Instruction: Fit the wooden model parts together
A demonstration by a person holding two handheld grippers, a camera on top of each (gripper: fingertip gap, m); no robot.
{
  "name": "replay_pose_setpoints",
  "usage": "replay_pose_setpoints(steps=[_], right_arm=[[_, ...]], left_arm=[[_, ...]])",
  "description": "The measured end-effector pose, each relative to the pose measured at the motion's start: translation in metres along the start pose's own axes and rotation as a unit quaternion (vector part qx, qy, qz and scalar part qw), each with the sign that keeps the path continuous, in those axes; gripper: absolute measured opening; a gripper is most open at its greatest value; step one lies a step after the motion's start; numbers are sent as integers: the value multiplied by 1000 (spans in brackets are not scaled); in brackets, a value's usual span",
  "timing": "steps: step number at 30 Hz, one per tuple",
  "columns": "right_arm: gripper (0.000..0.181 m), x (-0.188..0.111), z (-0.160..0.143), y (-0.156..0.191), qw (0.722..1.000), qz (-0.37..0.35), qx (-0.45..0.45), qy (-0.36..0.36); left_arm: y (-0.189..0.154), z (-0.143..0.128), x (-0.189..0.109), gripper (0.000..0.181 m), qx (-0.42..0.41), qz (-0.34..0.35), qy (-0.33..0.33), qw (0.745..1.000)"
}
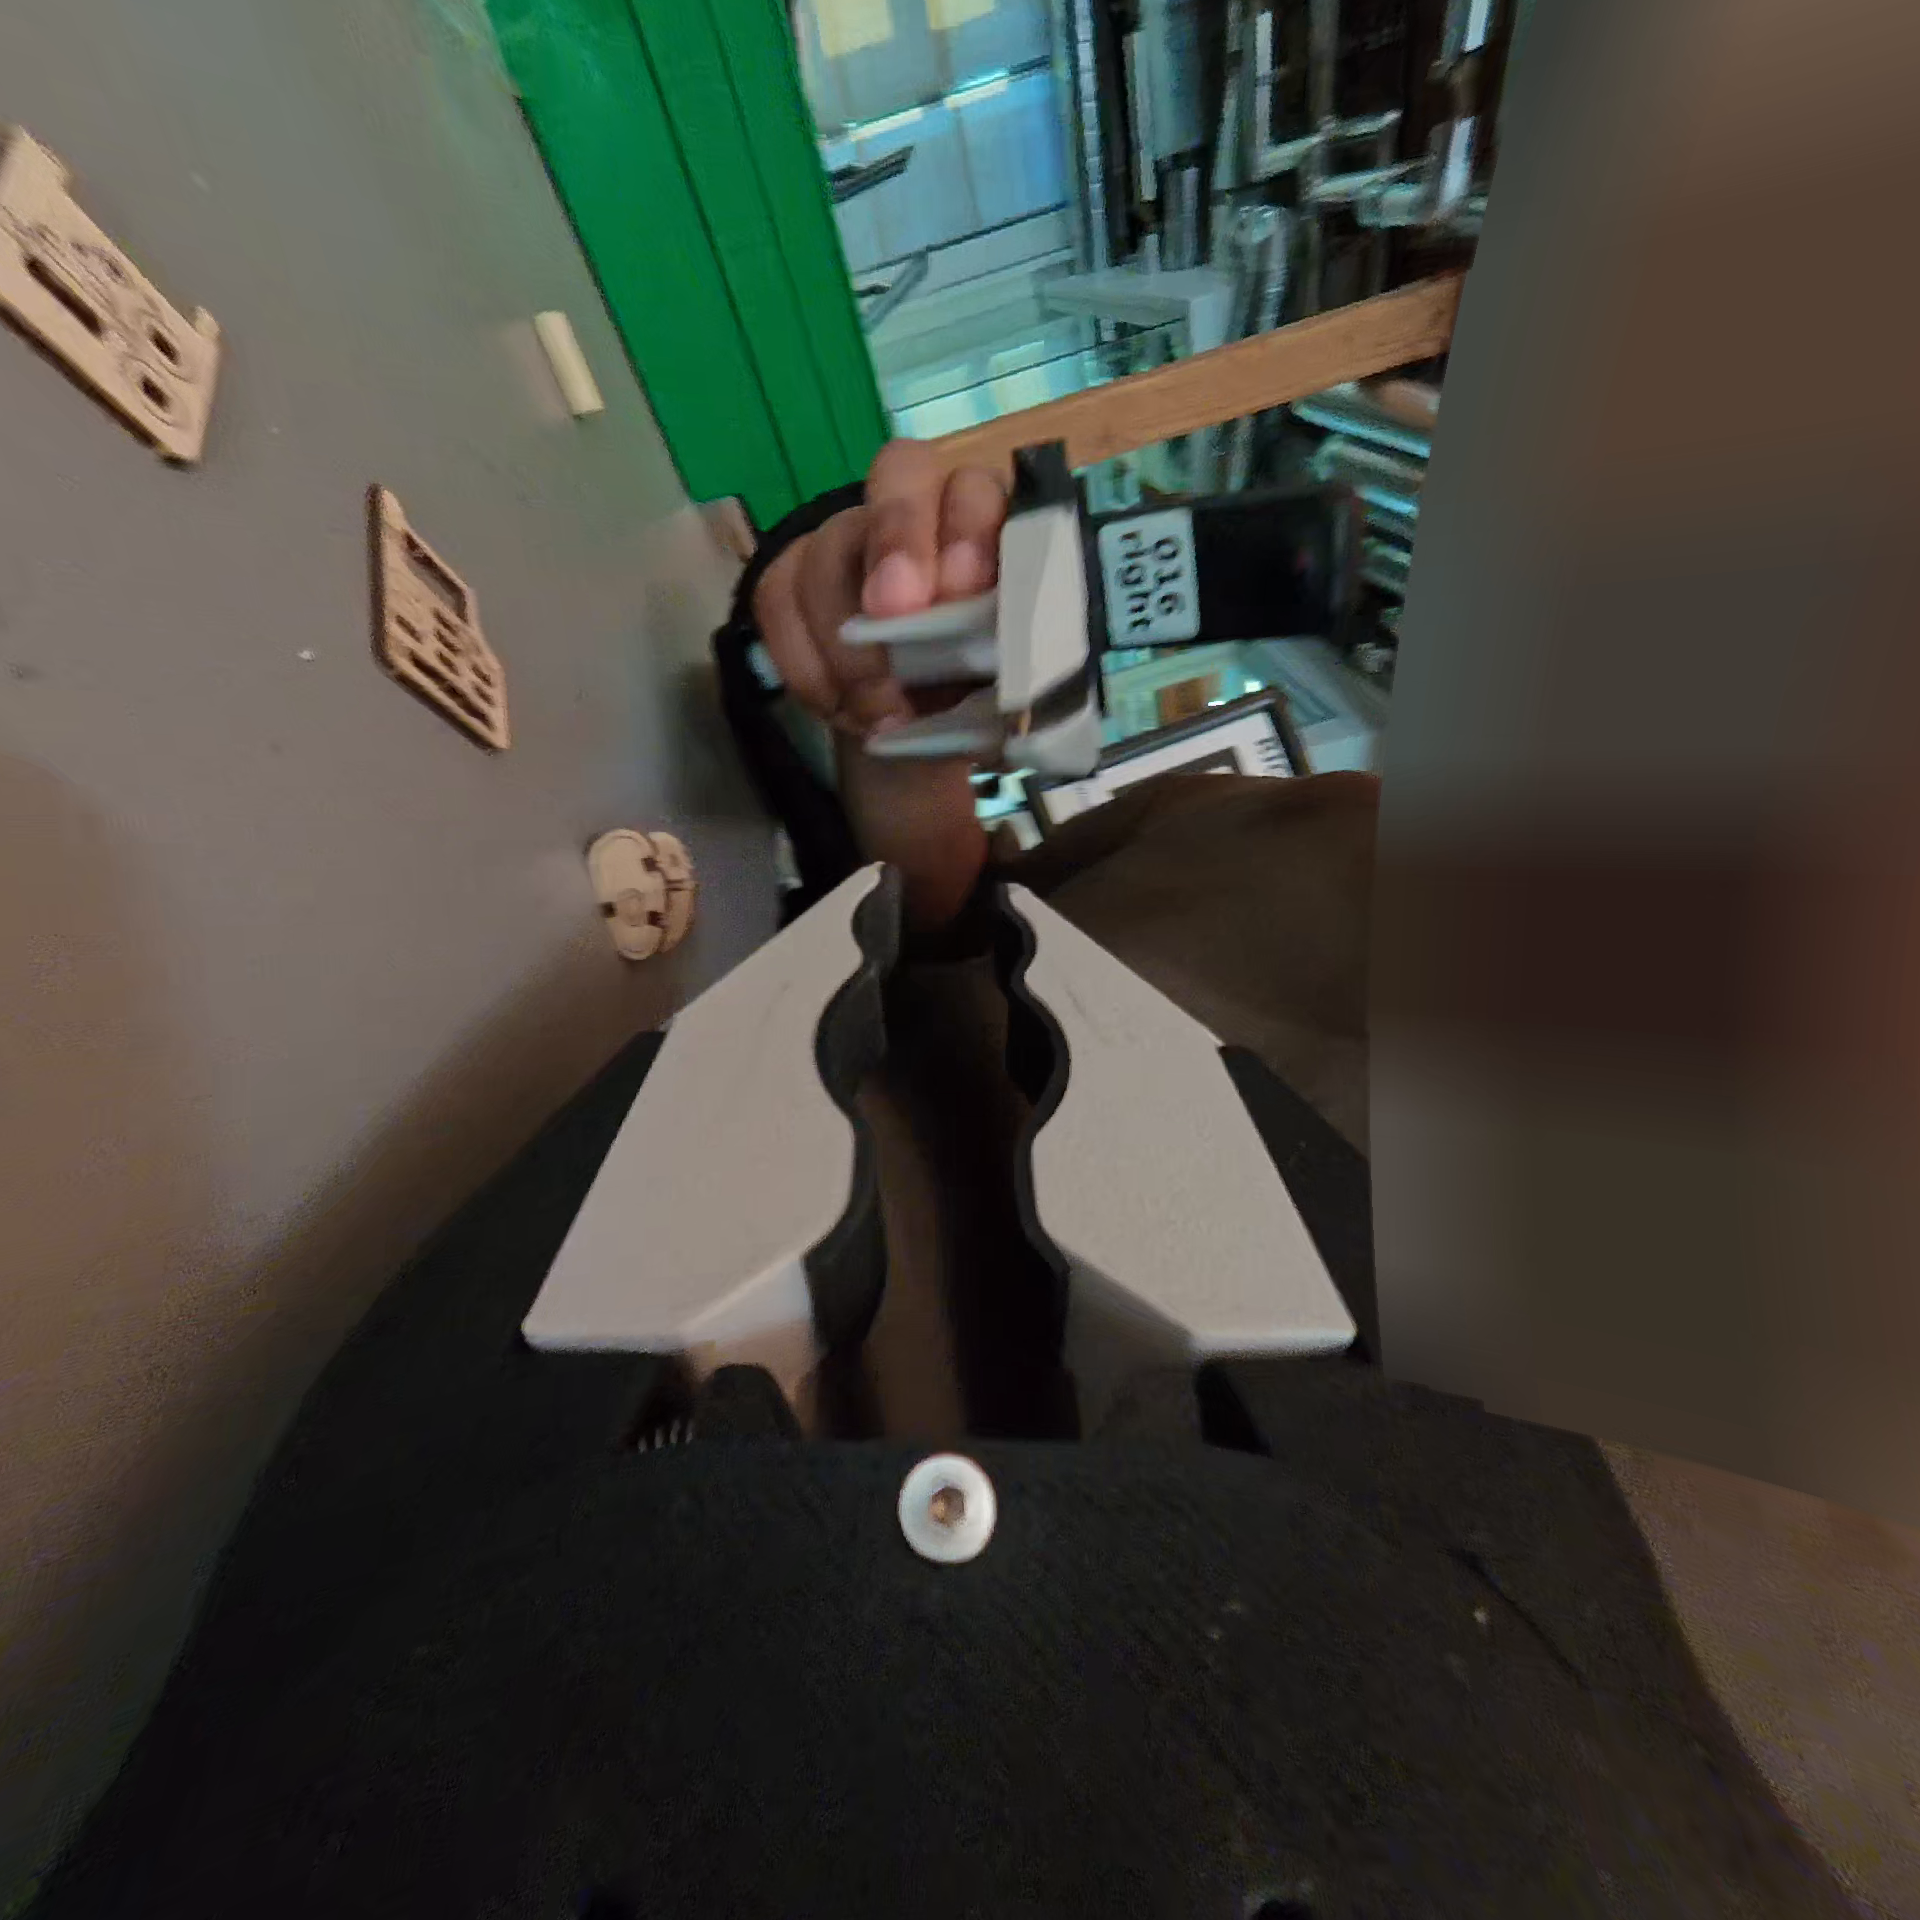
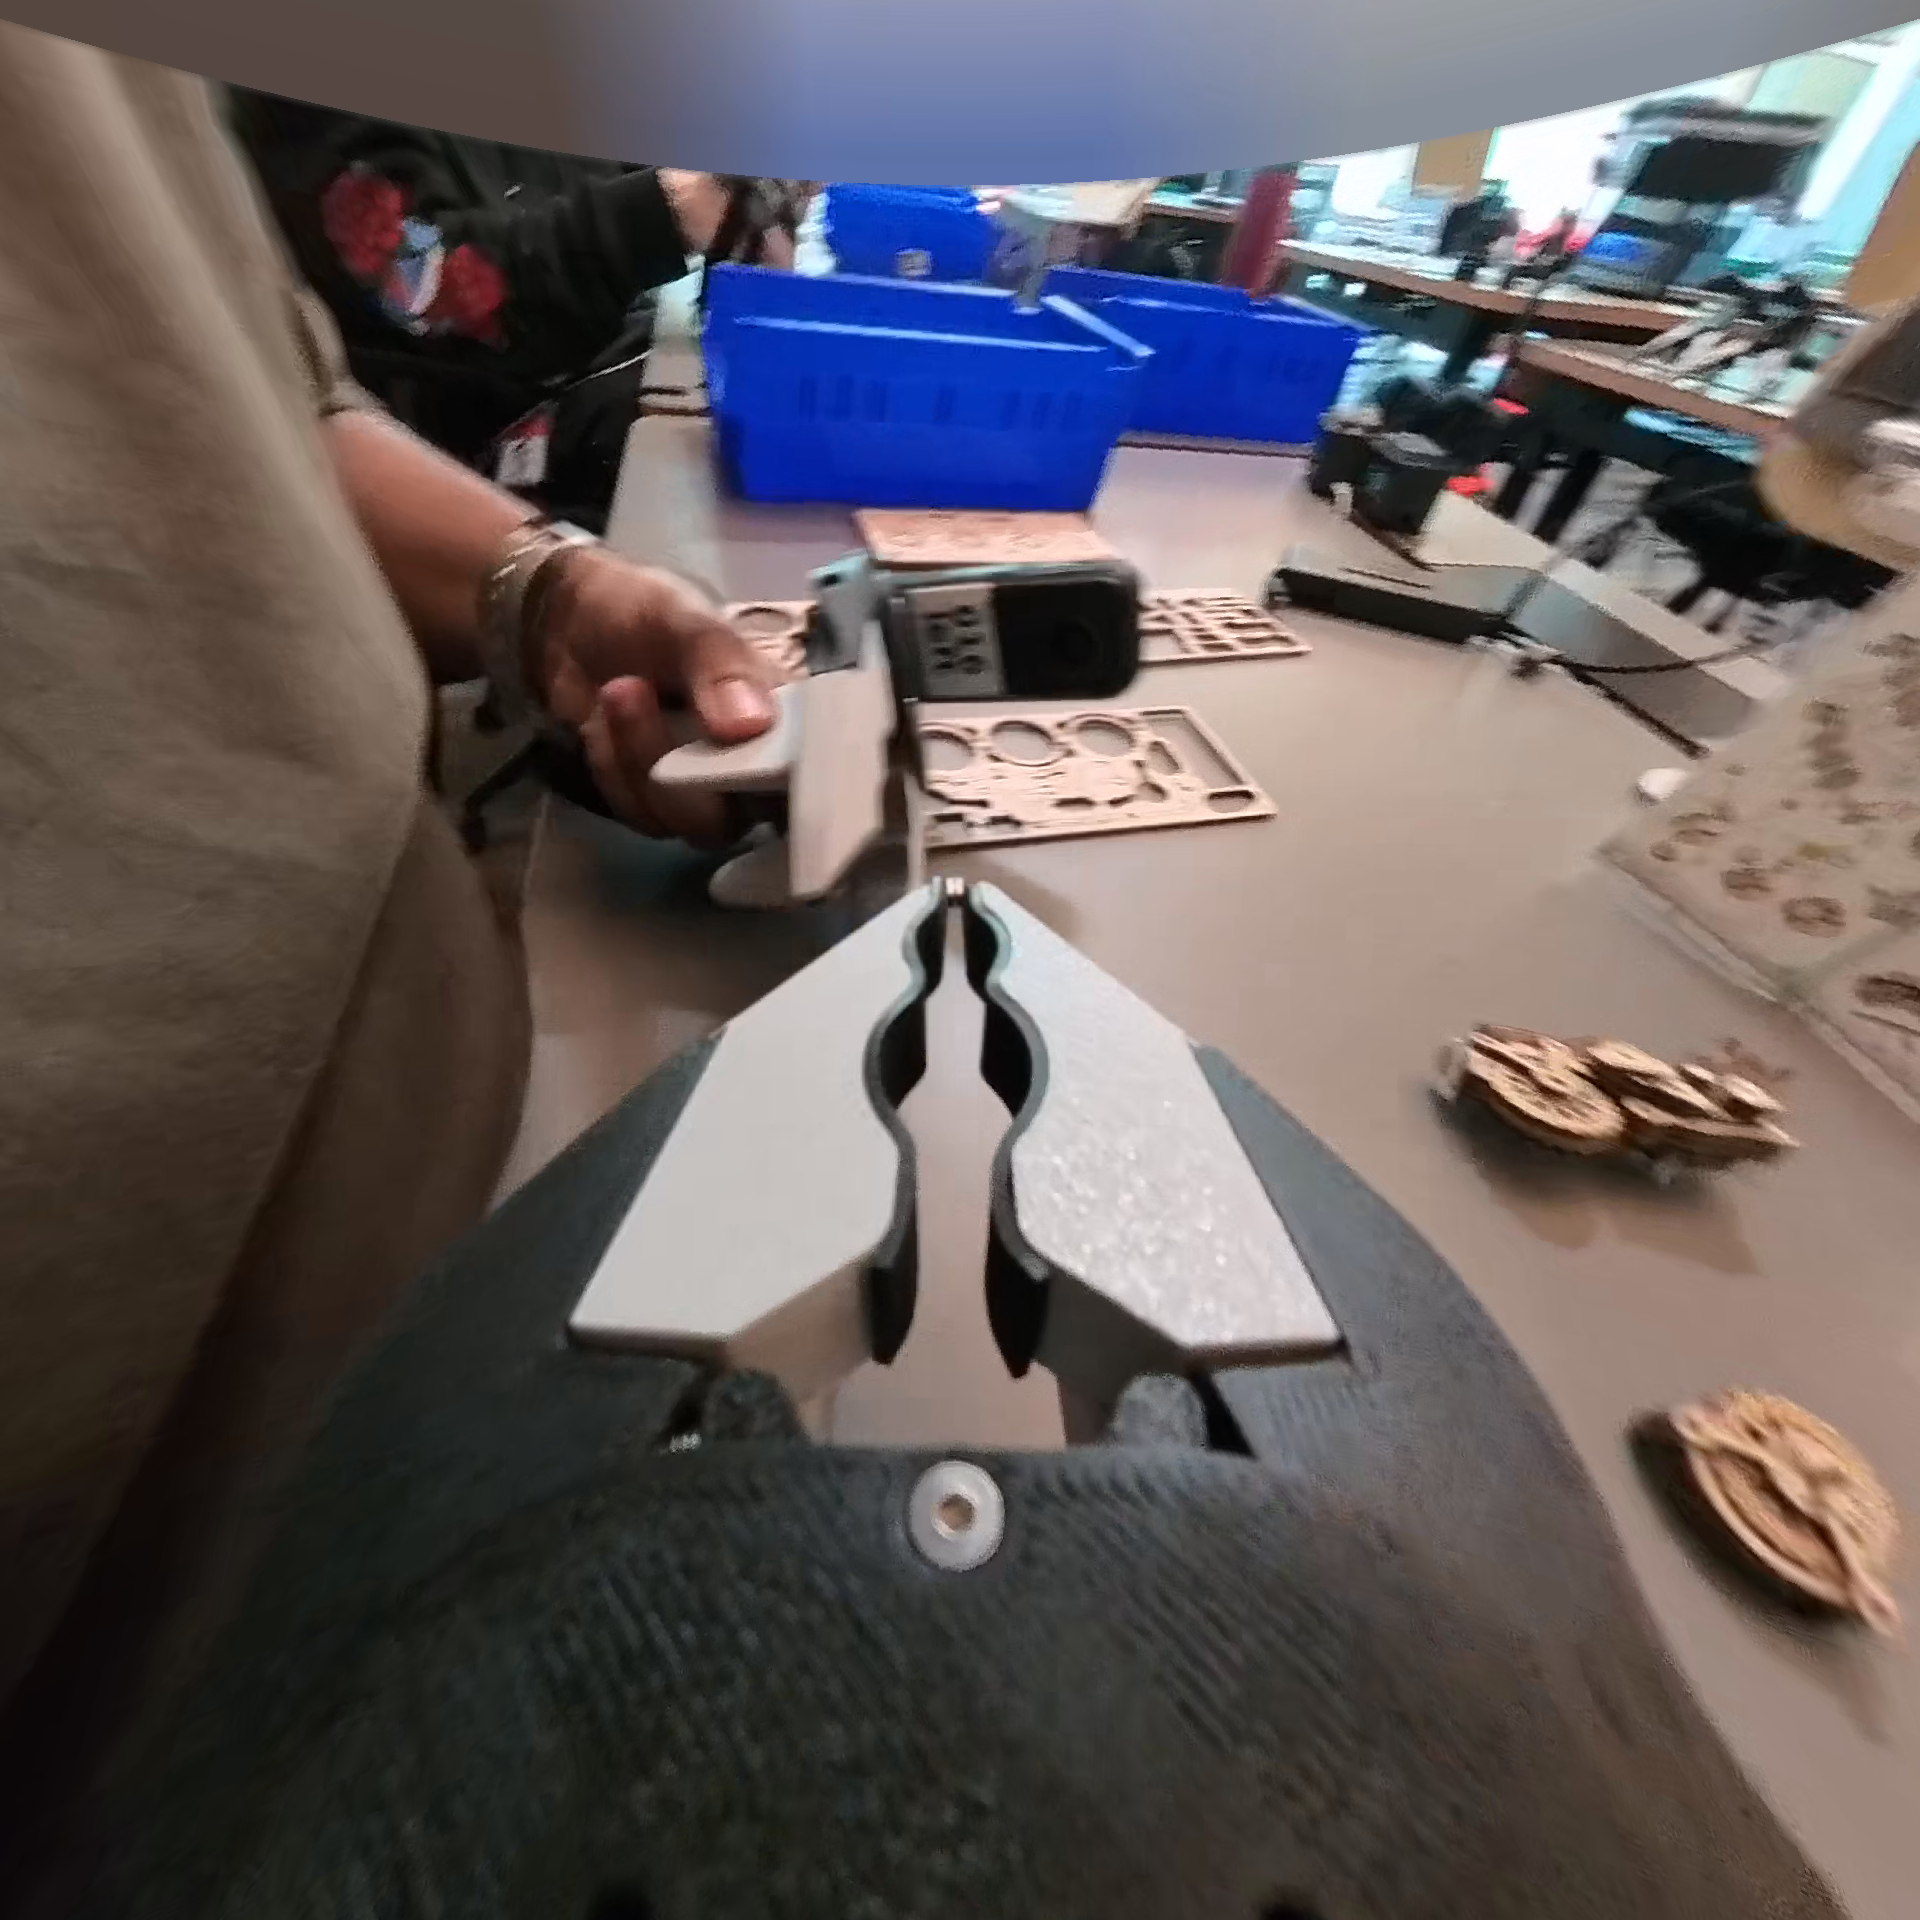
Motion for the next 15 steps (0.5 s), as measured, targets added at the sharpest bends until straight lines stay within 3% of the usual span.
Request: replay_pose_setpoints(steps=[4,8,13,15], right_arm=[[0,-21,7,-21,998,-31,54,-4],[0,-25,-1,-18,997,-18,29,74],[1,-19,-19,-6,971,70,-58,221],[1,-16,-21,-9,956,95,-94,262]], left_arm=[[-3,-3,7,31,101,148,12,984],[-2,-17,17,39,213,362,35,907],[-1,-39,40,41,196,396,20,897],[2,-43,50,42,218,427,19,877]])
Point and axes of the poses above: each gripper's, where its closed fingertips meet, x out along the fingers, z out of its top, y = z × x across the jaws, the point moved 7 cm from there along -x, back along the fingers, and after that the axes turned 12 degrees about x, right-handed, at the moved point
